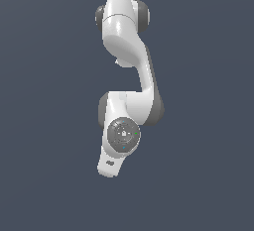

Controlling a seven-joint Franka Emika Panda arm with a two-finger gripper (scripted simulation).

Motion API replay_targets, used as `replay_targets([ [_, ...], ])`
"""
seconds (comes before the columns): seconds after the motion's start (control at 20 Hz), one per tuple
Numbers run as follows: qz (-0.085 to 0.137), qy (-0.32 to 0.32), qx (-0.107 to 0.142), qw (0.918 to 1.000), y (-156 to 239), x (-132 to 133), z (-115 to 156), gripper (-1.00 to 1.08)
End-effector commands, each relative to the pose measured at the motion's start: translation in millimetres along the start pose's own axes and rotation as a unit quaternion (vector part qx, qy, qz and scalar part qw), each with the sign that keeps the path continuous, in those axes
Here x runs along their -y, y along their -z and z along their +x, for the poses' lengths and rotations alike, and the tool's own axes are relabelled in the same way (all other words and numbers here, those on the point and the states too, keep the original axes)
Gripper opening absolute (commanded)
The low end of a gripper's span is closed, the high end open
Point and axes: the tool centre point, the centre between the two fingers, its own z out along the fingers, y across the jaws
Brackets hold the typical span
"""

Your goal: Pick up the object and move it to a goal position.

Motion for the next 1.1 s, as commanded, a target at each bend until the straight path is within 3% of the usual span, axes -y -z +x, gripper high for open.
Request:
replay_targets([
  [0.0,0.000,0.000,0.000,1.0000,-8.6,0.3,-0.5,0.28],
  [0.25,0.001,0.001,0.000,1.0000,-15.6,0.8,-0.3,0.28],
  [0.3,0.001,0.001,0.000,1.0000,-15.6,0.8,-0.3,-1.00],
  [1.05,0.000,0.001,0.000,1.0000,-15.2,2.1,-1.5,-1.00],
])
